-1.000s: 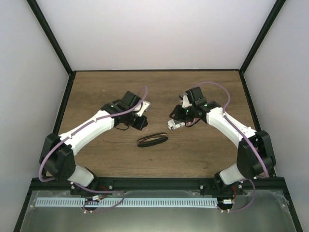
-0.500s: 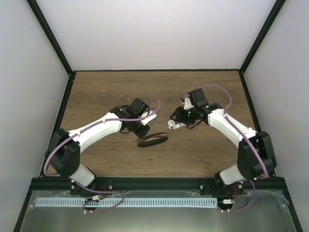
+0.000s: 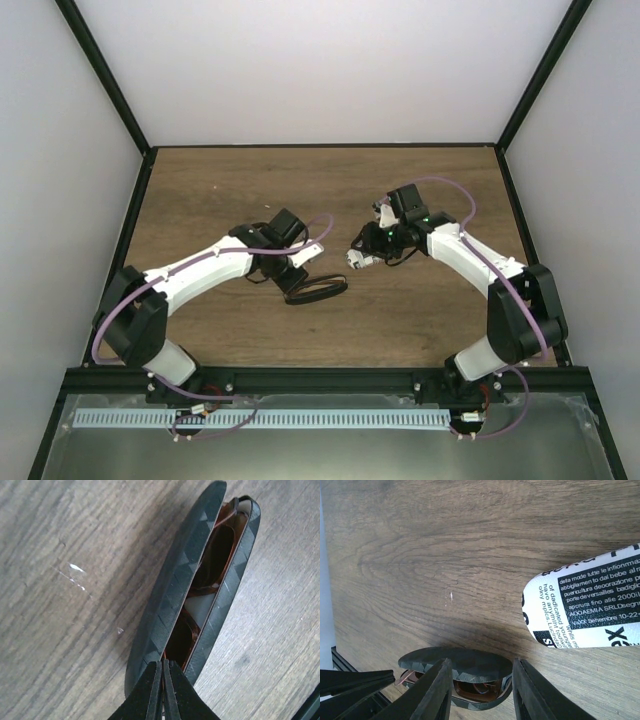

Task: Organize the sunglasses
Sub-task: Adjust the sunglasses case at the center of the board.

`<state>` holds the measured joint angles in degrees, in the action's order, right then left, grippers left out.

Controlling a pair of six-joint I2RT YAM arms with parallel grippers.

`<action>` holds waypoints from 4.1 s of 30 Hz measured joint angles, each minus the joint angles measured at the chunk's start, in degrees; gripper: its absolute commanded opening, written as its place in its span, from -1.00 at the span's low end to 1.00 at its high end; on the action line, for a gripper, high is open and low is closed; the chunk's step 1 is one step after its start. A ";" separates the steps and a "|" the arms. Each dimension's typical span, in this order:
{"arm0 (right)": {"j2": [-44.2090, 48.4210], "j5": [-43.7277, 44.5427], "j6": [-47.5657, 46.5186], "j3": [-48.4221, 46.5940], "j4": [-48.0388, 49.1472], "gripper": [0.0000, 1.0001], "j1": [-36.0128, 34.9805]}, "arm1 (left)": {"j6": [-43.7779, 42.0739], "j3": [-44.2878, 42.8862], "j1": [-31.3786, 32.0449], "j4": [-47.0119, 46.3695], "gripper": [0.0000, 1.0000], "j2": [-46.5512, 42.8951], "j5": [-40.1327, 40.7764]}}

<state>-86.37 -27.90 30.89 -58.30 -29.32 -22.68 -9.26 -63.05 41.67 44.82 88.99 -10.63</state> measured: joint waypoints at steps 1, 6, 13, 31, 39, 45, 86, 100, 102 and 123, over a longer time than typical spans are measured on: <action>0.00 0.02 0.00 0.02 0.00 -0.32 0.02 | -0.02 0.26 0.00 0.00 -0.91 0.00 -0.31; -0.07 0.00 -0.17 0.02 0.22 -0.32 0.04 | 0.02 1.66 0.00 -0.09 -0.92 0.00 -1.62; -0.26 0.00 -0.22 0.02 0.22 -0.32 0.04 | 0.24 2.95 0.31 -0.24 -0.91 0.70 -1.62; -0.26 0.00 -0.42 0.22 0.22 -0.32 0.04 | 2.08 2.75 2.38 -1.86 -0.91 4.39 2.23; -0.26 -0.39 -0.46 0.22 0.22 -0.32 0.07 | 1.66 -0.63 2.51 -1.86 -0.80 -0.57 4.35; -0.59 -0.68 -0.44 0.22 0.24 -0.32 0.07 | 1.53 -8.02 2.51 -2.29 -0.52 -1.90 3.32; 15.89 -3.39 -1.27 6.01 -8.24 0.20 16.98 | -2.97 -9.64 -0.09 -5.44 0.99 7.58 -3.06; 15.23 -4.24 -1.05 7.96 -7.08 0.20 17.09 | -4.55 -2.08 3.72 -5.73 0.69 8.44 -0.94; 14.82 -4.46 -1.05 7.96 -6.97 0.20 17.09 | -4.35 -1.55 3.76 -6.23 0.50 8.44 0.07; 13.73 -5.57 -1.09 8.09 -5.55 0.18 17.22 | -3.89 0.11 3.89 -10.10 -0.91 8.35 2.32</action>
<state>-72.64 -33.47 29.80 -50.22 -34.87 -5.45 -13.15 -62.94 45.56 34.72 97.34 -8.32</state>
